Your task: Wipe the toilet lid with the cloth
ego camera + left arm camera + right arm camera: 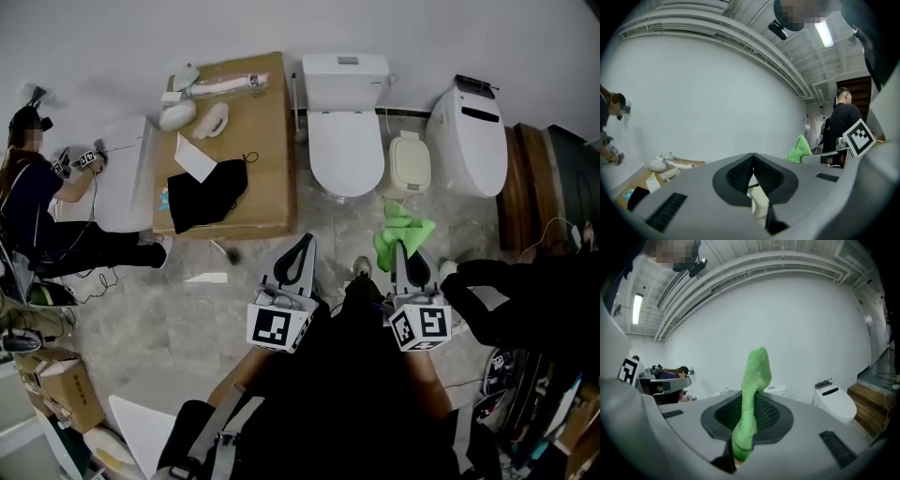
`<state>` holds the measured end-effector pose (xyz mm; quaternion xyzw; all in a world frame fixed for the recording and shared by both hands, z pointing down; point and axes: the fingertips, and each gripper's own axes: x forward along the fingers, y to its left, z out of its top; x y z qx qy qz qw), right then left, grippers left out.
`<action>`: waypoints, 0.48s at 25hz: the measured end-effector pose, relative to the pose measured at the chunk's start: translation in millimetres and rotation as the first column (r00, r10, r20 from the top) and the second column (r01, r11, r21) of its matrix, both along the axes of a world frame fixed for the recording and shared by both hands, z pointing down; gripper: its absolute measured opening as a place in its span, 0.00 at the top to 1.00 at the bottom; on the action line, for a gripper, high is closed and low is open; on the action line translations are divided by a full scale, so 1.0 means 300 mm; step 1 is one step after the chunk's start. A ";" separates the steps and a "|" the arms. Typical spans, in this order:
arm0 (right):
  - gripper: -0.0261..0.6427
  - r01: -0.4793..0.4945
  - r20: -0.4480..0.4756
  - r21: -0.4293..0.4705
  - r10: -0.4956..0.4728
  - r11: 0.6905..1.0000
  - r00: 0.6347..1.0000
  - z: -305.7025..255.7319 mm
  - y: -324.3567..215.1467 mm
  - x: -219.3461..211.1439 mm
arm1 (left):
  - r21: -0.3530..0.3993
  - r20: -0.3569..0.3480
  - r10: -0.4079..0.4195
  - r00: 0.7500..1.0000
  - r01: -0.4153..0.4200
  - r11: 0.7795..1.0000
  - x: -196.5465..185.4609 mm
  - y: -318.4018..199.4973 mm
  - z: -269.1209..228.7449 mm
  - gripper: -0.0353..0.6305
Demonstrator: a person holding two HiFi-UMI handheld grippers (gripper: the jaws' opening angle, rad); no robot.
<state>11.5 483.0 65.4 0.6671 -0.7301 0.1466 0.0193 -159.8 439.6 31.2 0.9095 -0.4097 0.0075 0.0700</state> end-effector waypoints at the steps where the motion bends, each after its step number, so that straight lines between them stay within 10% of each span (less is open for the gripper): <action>1: 0.87 -0.001 -0.001 -0.006 0.001 1.000 1.000 0.001 -0.010 0.002 | -0.005 0.000 -0.001 1.000 0.001 1.000 0.000 -0.010 0.004 0.93; 12: 0.87 0.061 0.004 -0.026 -0.061 0.998 0.998 0.047 -0.336 0.149 | -0.045 0.018 -0.082 0.996 0.083 0.996 0.119 -0.285 0.043 0.93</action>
